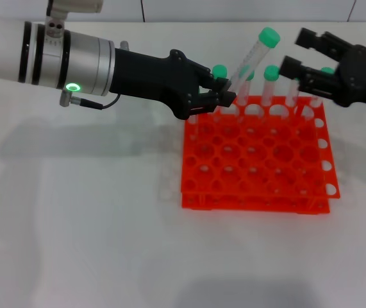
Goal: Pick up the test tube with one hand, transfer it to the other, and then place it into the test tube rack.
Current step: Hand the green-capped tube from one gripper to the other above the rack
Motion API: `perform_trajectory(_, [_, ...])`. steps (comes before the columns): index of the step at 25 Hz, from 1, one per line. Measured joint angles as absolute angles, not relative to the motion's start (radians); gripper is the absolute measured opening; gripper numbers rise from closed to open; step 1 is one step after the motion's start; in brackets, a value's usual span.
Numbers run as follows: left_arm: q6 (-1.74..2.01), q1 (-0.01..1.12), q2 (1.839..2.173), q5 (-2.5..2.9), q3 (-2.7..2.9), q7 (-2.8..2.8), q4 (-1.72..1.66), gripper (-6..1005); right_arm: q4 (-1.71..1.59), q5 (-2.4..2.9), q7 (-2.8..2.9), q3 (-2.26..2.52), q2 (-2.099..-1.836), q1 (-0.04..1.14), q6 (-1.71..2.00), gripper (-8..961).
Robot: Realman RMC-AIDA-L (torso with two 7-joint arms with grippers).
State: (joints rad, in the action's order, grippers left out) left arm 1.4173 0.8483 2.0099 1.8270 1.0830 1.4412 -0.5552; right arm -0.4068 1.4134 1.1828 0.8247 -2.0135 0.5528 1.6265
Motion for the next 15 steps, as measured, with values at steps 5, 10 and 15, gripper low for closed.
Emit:
perform_trajectory(5, [1.419,0.847,2.015,1.827,1.083,1.440,-0.557,249,-0.278,1.363,1.061,0.827,-2.023,0.602,1.643,886])
perform_trajectory(10, [1.416,0.848,2.025,1.827,1.083,1.438,-0.557,253,-0.182,1.322,0.982,0.826,-2.029,0.648,1.662,883])
perform_trajectory(15, [1.416,0.848,2.028,1.827,1.083,1.438,-0.561,256,-0.149,1.292,0.946,0.826,-2.028,0.656,1.680,875])
